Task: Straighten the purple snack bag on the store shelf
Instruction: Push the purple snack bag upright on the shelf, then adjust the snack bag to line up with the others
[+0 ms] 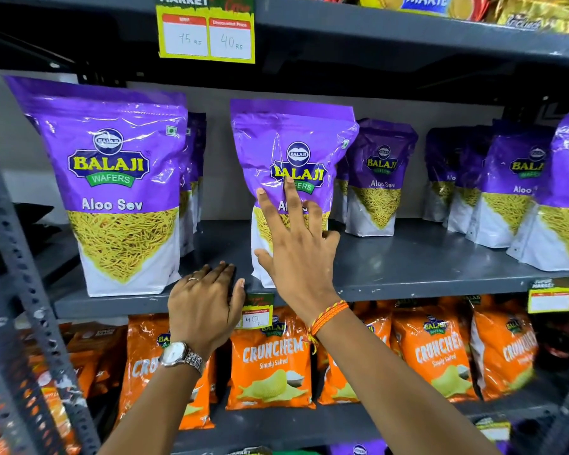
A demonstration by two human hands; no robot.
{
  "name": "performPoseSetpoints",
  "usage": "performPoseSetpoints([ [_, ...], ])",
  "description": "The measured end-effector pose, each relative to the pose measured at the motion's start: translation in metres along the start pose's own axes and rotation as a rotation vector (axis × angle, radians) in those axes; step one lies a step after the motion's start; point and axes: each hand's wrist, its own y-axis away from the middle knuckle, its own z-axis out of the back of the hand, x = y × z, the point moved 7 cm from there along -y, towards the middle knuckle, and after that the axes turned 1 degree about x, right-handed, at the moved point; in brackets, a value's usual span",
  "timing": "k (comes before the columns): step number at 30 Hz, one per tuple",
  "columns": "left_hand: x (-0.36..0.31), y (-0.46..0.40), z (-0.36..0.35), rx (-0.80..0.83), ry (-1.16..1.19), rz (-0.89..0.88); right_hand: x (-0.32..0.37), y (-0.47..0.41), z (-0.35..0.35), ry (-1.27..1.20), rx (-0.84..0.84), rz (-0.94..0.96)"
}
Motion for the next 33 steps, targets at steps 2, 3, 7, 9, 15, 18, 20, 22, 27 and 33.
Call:
performPoseSetpoints([
  [2, 0.001, 0.000, 0.000, -0.007, -0.006, -0.002, 0.000, 0.000, 0.000, 0.005, -0.005, 0.009],
  [3, 0.001, 0.000, -0.001, -0.008, -0.010, -0.002, -0.001, 0.000, 0.000, 0.000, -0.004, 0.018],
  [7, 0.001, 0.001, 0.000, -0.017, 0.008, -0.011, -0.015, -0.001, 0.013, -0.073, -0.018, 0.048],
  [9, 0.003, 0.002, 0.006, -0.104, 0.094, 0.000, -0.033, -0.004, 0.027, -0.126, -0.070, 0.044],
  [15, -0.031, 0.022, 0.038, -0.546, 0.257, 0.030, -0.128, -0.030, 0.057, -0.227, -0.321, -0.064],
  [18, -0.080, 0.019, 0.042, -0.590, 0.271, -0.039, -0.174, -0.050, 0.050, -0.210, -0.358, -0.125],
  [20, -0.119, 0.012, 0.041, -0.599, 0.299, -0.107, -0.204, -0.065, 0.040, -0.199, -0.347, -0.165],
  [22, -0.159, 0.004, 0.035, -0.578, 0.316, -0.172, -0.230, -0.083, 0.024, -0.204, -0.306, -0.190],
  [27, -0.229, -0.020, -0.004, -0.380, 0.282, -0.239, -0.260, -0.121, -0.035, -0.187, -0.127, -0.192],
  [33, -0.248, -0.031, -0.044, -0.236, 0.206, -0.159, -0.274, -0.134, -0.112, -0.137, 0.082, -0.160],
])
